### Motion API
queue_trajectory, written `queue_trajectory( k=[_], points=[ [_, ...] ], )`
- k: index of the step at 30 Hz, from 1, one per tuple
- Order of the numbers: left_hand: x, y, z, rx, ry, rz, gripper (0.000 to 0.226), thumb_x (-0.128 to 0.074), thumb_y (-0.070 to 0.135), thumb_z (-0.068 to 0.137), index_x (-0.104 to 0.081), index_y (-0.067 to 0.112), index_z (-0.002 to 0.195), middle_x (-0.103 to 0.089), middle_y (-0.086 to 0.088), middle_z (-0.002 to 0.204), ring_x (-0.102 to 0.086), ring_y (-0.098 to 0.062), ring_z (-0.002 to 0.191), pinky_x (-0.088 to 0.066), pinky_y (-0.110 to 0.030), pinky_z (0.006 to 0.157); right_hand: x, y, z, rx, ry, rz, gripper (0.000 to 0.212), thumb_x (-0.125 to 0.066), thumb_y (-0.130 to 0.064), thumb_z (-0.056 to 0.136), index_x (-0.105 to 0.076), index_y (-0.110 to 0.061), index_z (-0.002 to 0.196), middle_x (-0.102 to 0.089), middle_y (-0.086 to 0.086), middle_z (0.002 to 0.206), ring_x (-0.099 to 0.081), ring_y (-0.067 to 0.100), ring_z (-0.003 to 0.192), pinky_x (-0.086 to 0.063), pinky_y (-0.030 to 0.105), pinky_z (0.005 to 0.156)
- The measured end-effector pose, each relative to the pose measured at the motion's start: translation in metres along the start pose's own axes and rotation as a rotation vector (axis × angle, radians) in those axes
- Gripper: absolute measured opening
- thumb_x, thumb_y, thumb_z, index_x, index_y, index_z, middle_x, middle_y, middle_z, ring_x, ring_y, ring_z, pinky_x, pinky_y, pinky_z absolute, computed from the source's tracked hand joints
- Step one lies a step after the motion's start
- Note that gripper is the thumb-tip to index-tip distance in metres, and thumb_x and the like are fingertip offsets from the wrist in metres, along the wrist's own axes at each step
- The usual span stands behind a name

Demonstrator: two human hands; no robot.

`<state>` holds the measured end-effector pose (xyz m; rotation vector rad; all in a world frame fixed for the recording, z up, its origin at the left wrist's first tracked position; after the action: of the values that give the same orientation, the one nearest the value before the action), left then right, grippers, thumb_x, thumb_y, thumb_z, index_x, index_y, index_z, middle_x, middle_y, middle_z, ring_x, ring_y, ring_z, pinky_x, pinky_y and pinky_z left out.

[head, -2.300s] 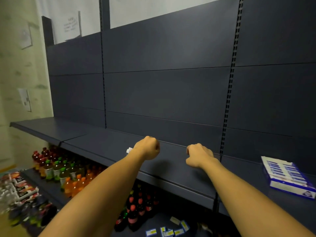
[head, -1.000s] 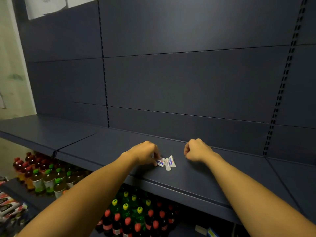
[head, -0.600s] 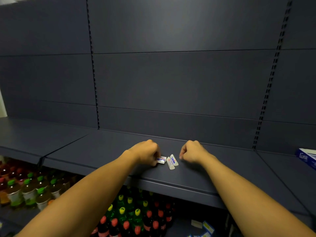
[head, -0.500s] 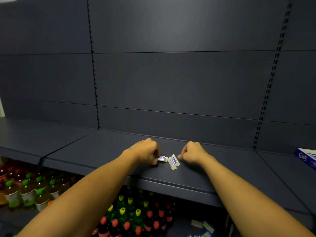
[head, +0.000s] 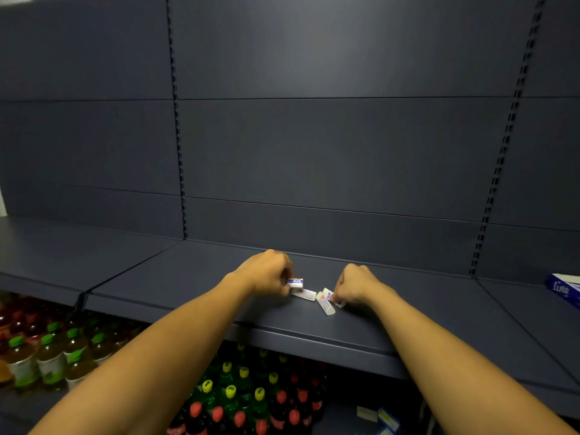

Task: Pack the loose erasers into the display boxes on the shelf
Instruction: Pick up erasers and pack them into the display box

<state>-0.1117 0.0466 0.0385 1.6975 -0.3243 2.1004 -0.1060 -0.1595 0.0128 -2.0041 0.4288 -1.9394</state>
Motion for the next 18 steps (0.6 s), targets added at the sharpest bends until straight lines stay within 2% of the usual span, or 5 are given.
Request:
queue_trajectory(
  k=[7,10,13,15,18],
  points=[
    [0.000,0.006,0.007,-0.015,0.022,-0.008,0.030,-0.078,0.035,0.076,-0.071,0.020,0.102,-0.065,0.003,0.100,-0.062,-0.018,0.084,-0.057,-0.035,0.072,0.014,0.010,-0.010,0.013,0.035,-0.031,0.010,-0.070,-0.020,0.066,-0.078,-0.022,0.072,-0.071,-0.003,0.088,-0.069,0.020,0.083,-0.061,0.038,0.079],
    [0.003,0.010,0.012,-0.027,0.021,-0.017,0.033,-0.081,0.037,0.075,-0.071,0.020,0.102,-0.064,0.003,0.100,-0.062,-0.017,0.085,-0.057,-0.035,0.073,0.021,0.016,-0.012,0.022,0.036,0.018,0.007,-0.075,-0.020,0.066,-0.078,-0.026,0.068,-0.073,-0.005,0.085,-0.069,0.017,0.085,-0.061,0.040,0.083],
    [0.006,0.016,0.016,-0.041,0.038,-0.025,0.029,-0.078,0.032,0.076,-0.071,0.020,0.102,-0.063,0.004,0.099,-0.062,-0.016,0.084,-0.058,-0.037,0.075,0.032,0.020,-0.014,0.030,0.042,0.055,0.007,-0.081,-0.016,0.067,-0.079,-0.022,0.068,-0.075,-0.001,0.084,-0.070,0.016,0.084,-0.060,0.038,0.084],
    [0.007,0.020,0.019,-0.056,0.042,-0.025,0.027,-0.076,0.031,0.077,-0.070,0.021,0.101,-0.062,0.005,0.099,-0.061,-0.016,0.084,-0.058,-0.037,0.075,0.039,0.023,-0.019,0.029,0.038,0.073,0.009,-0.081,-0.011,0.070,-0.081,-0.019,0.072,-0.075,0.001,0.085,-0.070,0.015,0.084,-0.060,0.031,0.078],
    [0.009,0.028,0.024,-0.079,0.046,-0.023,0.026,-0.074,0.030,0.076,-0.070,0.021,0.100,-0.060,0.006,0.097,-0.060,-0.016,0.083,-0.057,-0.036,0.072,0.048,0.028,-0.026,0.032,0.052,0.080,0.010,-0.078,-0.011,0.075,-0.082,-0.019,0.078,-0.076,0.000,0.086,-0.067,0.008,0.082,-0.052,0.019,0.064]
  ],
)
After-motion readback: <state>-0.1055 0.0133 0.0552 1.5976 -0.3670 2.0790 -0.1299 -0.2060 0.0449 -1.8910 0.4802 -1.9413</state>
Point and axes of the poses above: each hand's wrist, its own z-axis towards the middle knuckle, its own x-axis out of the back of the hand, y = z × x, the point moved 6 cm from there along z, towards the middle knuckle
